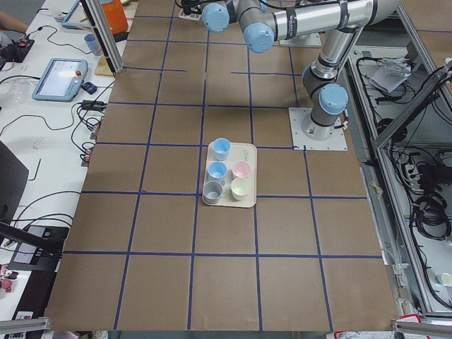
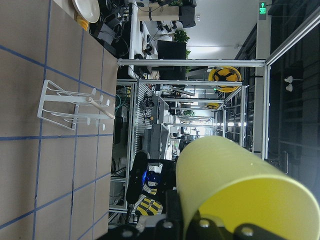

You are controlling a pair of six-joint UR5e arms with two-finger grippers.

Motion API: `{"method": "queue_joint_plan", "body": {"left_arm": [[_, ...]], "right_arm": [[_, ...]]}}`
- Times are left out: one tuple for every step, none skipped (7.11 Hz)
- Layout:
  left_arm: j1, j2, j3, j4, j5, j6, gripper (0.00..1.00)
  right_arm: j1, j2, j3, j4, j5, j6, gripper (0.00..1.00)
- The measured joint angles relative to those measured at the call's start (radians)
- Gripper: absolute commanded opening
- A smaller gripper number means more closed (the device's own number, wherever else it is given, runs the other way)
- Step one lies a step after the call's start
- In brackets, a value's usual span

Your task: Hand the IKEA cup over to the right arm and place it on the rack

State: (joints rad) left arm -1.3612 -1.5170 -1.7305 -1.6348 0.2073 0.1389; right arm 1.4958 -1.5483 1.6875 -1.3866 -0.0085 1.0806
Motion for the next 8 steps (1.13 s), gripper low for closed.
{"method": "queue_joint_plan", "body": {"left_arm": [[0.004, 0.010, 0.003, -0.005, 0.031, -0.004, 0.00], [0.005, 0.013, 0.002, -0.006, 0.047, -0.006, 0.00], [0.004, 0.013, -0.002, -0.006, 0.054, -0.006, 0.00], [0.002, 0.013, -0.007, -0.004, 0.056, -0.006, 0.00], [0.000, 0.013, -0.006, -0.004, 0.056, -0.007, 0.00], [-0.001, 0.011, -0.002, -0.006, 0.058, -0.007, 0.00], [-0.001, 0.005, 0.003, -0.005, 0.060, -0.007, 0.00], [-0.003, 0.001, 0.006, -0.003, 0.060, -0.007, 0.00]], "right_arm": [[0.001, 0.010, -0.003, -0.087, 0.002, 0.085, 1.00], [0.003, 0.020, 0.000, -0.164, -0.001, 0.146, 1.00], [0.005, 0.031, -0.002, -0.204, -0.004, 0.178, 1.00], [0.007, 0.041, -0.006, -0.224, -0.006, 0.196, 1.00], [0.012, 0.052, -0.008, -0.237, -0.007, 0.205, 1.00], [0.018, 0.070, -0.016, -0.245, -0.008, 0.209, 1.00], [0.028, 0.085, -0.026, -0.250, -0.009, 0.212, 1.00], [0.040, 0.094, -0.033, -0.253, -0.009, 0.214, 1.00]]}}
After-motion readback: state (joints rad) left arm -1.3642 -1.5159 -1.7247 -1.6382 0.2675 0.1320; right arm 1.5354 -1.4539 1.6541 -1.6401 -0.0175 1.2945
